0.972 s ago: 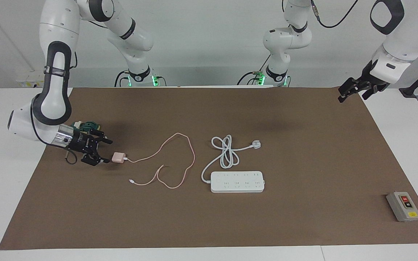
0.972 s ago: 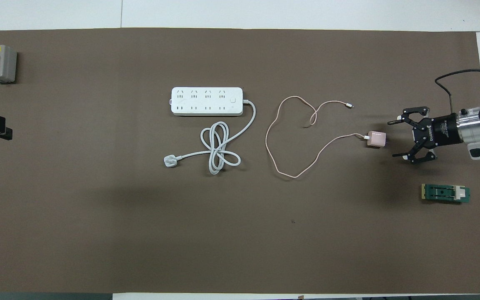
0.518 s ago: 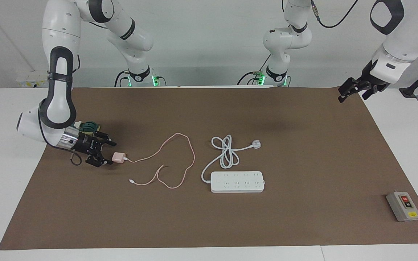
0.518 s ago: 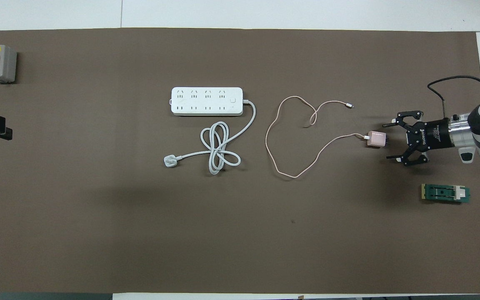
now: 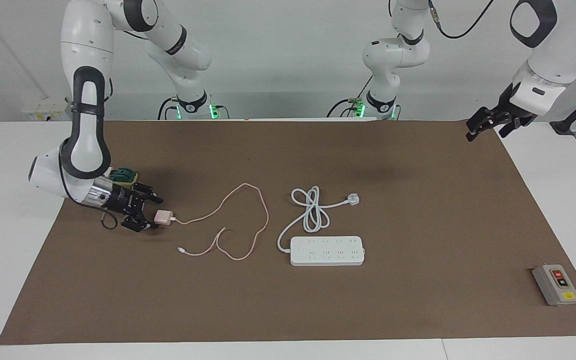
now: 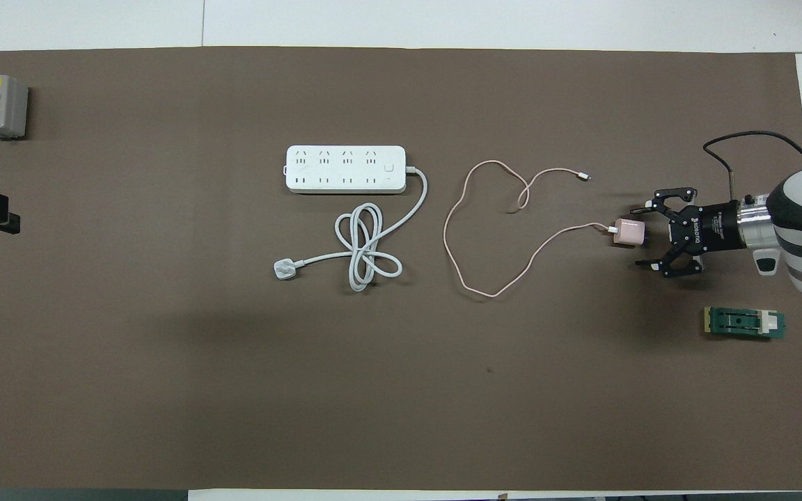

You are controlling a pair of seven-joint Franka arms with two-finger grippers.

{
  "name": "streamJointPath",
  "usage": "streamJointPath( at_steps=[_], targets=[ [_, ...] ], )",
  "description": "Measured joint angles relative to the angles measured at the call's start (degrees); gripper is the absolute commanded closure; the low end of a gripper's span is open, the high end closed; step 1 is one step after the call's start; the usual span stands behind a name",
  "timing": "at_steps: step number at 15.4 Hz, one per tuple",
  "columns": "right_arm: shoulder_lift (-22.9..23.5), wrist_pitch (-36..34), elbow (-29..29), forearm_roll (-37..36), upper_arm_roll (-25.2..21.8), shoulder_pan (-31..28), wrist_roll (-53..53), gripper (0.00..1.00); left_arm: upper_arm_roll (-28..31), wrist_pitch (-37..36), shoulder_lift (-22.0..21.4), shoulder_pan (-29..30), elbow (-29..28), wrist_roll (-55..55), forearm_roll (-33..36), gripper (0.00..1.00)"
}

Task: Plug charger into power strip
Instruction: 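Reach the right gripper to the pink charger and grasp it, then lift the charger with the right gripper while the left gripper reaches in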

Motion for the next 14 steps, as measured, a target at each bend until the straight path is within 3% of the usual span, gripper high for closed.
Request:
streamJointPath(
  at_steps=[3,4,8,14],
  targets=[
    [0.0,0.75,-0.27,0.05,0.01,0.01,-0.64,0.82,-0.03,0.0,0.0,0.02,0.0,0.0,0.0,0.0],
    [-0.11,0.69,-0.53,0.06,0.0,-0.01,-1.21,1.0,-0.12,0.02,0.0,0.01,0.0,0.0,0.0,0.0],
    [-0.82,1.21,-1.28,0.16,-0.02,0.21,-2.02,1.0,-0.54,0.34,-0.01,-0.03,0.0,0.25,-0.48,0.0],
    [-0.84,-1.2,1.45,0.23,0.11,2.97,0.2,1.0,0.07,1.02,0.06,2.75,-0.48,3.31,-14.32,0.0]
  ],
)
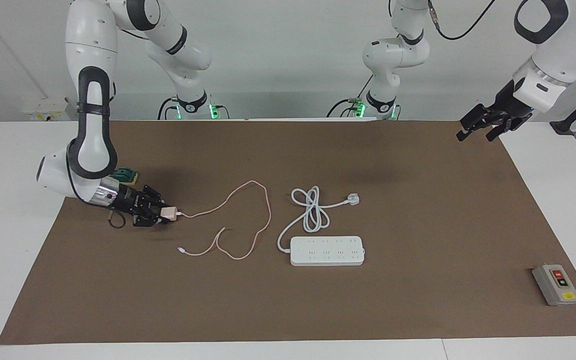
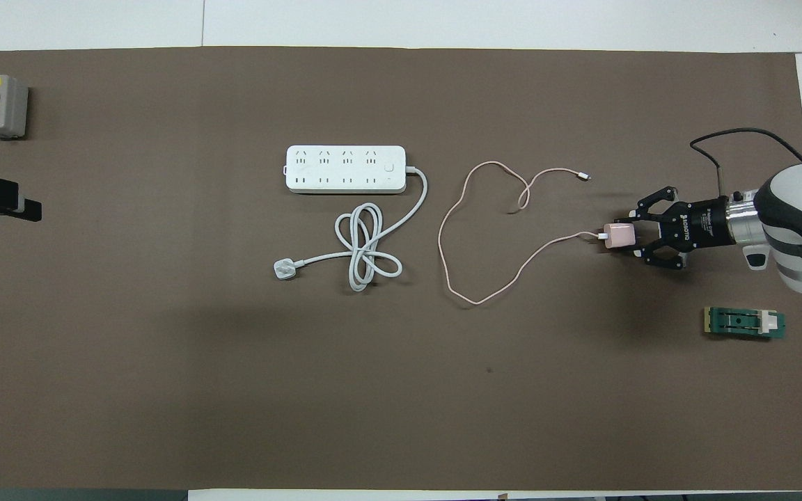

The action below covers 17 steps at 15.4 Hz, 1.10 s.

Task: Plug charger into power strip
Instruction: 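Lift the charger with the right gripper while the left gripper reaches in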

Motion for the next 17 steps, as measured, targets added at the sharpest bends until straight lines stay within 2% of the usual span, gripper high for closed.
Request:
streamJointPath(
  at_steps=[4,7,10,17],
  targets=[
    [-1.62,-4.45,6.96,0.01,0.15,4.68,10.47,1.0,0.08,-0.37,2.25,4.05,-2.14,2.68,-10.9,0.0],
    [-4.59,-4.91,10.35,0.06,0.5,9.98,20.7,1.0,0.1,-0.82,5.55,6.72,-2.41,6.67,-19.34,0.0],
    [-5.67,-4.82,13.87,0.7,0.79,15.67,29.38,1.0,0.13,-1.77,8.78,8.16,-3.42,11.36,-26.42,0.0],
    [-5.37,1.36,18.27,1.88,0.87,27.68,41.28,1.0,-0.93,-2.47,10.79,7.36,-14.88,12.78,-53.77,0.0]
  ],
)
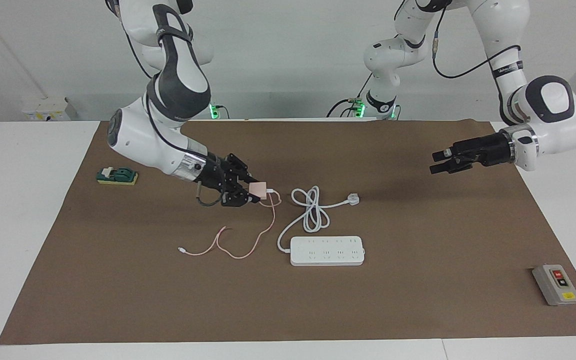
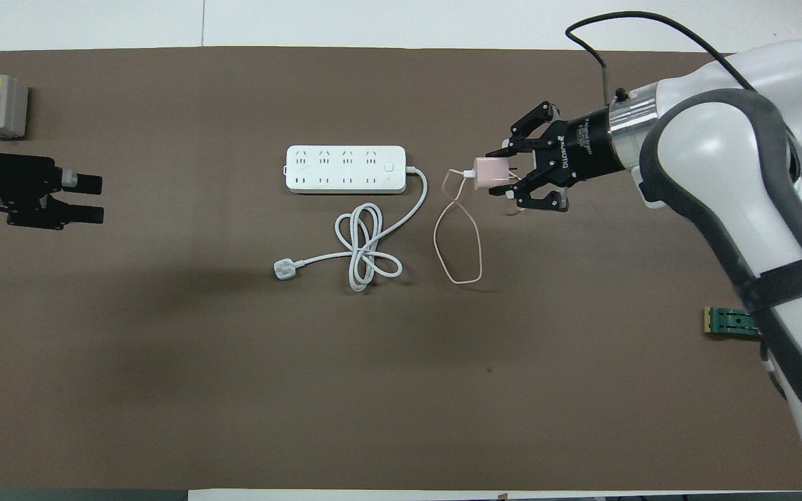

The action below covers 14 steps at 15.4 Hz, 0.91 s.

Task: Plug charger into power strip
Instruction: 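Lift the charger with the right gripper while the left gripper reaches in, then grasp the pink charger with the left gripper from the right gripper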

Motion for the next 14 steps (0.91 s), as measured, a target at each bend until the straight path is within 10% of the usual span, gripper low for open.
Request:
streamJointPath(
  at_steps=[14],
  targets=[
    [1.79,12.99,0.08,2.81,0.0,14.81,8.61,1.0,-0.59,2.64,5.7,-9.78,-8.53,21.21,-15.36,0.0]
  ],
)
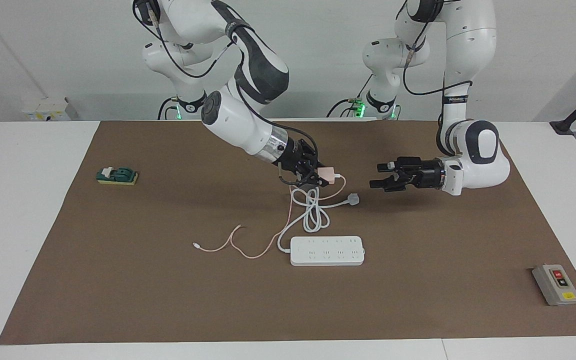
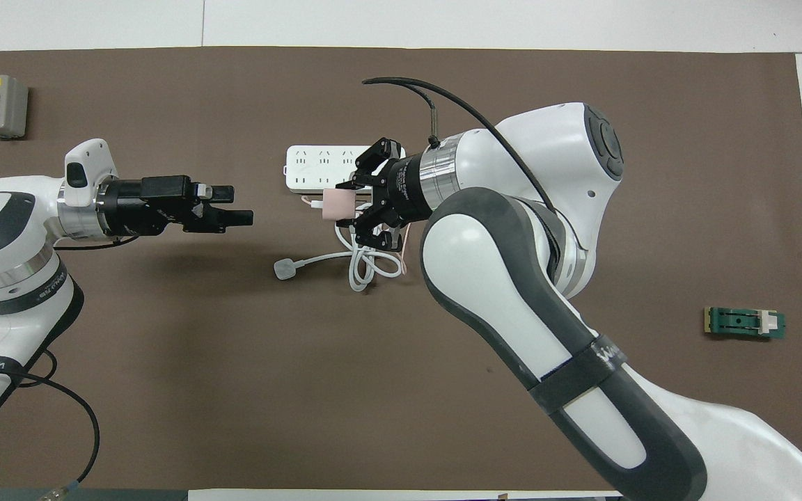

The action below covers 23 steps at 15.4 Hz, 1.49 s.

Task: Plug charger into power strip
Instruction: 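Grasp the pink charger with the left gripper from the right gripper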

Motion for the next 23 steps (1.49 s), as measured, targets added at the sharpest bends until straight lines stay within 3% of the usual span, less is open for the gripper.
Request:
streamJointPath(
  at_steps=[5,13,23],
  targets=[
    [0.8,1.46,0.01,0.07,0.0,2.33,1.98,1.0,-0.04,1.11,0.0,-2.65,-1.83,6.17,-0.39,0.0],
    [3.19,2.13,3.1,0.07,-0.05,2.77,3.87,1.0,-0.15,1.17,-0.04,-5.85,-2.37,6.68,-1.66,0.0],
    [3.37,2.13,3.32,0.07,-0.06,2.77,3.87,1.0,-0.21,5.08,-0.1,-7.23,-2.44,6.81,-8.23,0.0]
  ],
)
